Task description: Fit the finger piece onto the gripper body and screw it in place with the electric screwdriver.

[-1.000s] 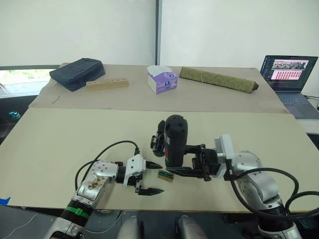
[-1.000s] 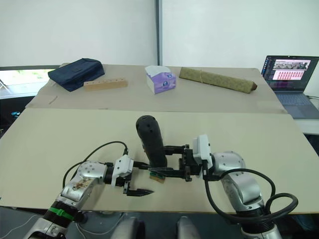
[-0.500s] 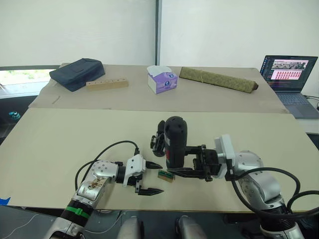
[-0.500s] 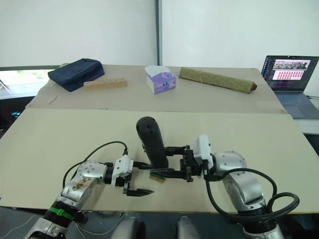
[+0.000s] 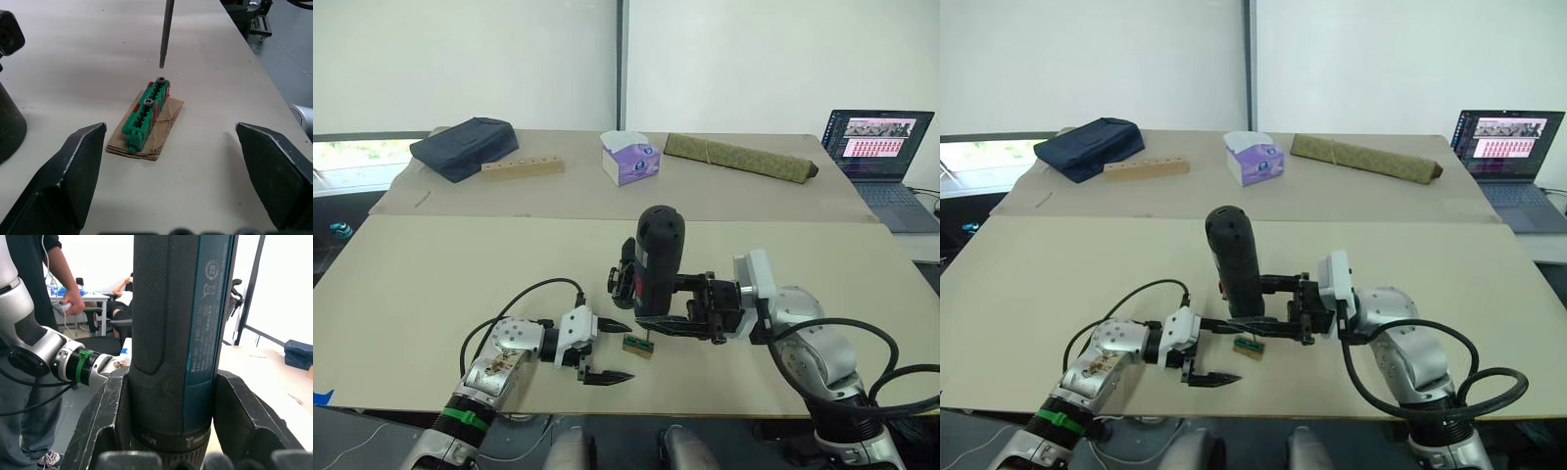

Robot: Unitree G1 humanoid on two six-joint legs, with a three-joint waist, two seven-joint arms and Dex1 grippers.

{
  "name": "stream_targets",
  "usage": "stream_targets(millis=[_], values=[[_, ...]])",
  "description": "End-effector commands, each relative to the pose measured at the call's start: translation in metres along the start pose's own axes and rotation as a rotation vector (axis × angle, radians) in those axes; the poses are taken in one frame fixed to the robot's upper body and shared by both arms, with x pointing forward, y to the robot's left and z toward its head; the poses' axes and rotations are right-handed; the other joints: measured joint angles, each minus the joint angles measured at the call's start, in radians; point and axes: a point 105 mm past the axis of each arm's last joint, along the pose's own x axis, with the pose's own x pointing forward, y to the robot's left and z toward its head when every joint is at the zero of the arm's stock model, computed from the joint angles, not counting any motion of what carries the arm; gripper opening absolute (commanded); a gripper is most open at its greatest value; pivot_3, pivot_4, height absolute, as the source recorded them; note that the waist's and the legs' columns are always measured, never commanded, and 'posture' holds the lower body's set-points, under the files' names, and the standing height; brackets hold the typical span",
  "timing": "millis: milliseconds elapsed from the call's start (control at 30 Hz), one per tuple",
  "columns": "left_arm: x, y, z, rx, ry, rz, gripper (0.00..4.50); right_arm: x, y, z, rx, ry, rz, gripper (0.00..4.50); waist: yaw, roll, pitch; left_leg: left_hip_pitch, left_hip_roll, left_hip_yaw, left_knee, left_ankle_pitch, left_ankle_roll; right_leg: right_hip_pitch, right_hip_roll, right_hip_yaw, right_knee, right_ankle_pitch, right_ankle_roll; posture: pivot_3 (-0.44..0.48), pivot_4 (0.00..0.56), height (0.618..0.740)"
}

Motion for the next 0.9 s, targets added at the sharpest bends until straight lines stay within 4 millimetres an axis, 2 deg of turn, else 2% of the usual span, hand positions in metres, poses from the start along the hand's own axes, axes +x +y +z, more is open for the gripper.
stream_targets(millis=[33, 900], values=[[-0.0020, -0.0090, -0.0249, -0.091, 0.057, -0.004, 4.50, 0.0020, 0.0003, 0.0100, -0.066, -0.017, 0.023, 1.91, -0.001, 0.001, -0.001, 0.000, 0.000, 0.000, 0.000, 0.000, 0.000, 0.000, 0.000, 0.000, 0.000, 0.000, 0.000, 0.000, 0.150, 0.740], [-0.0028, -0.0075, -0.0300, -0.096, 0.061, 0.010, 4.50, 0.0022, 0.0016, 0.0055, -0.052, -0.013, 0.017, 1.91, -0.006, 0.004, -0.004, 0.003, 0.000, 0.000, 0.000, 0.000, 0.000, 0.002, 0.000, 0.000, 0.000, 0.000, 0.000, 0.000, 0.150, 0.740]])
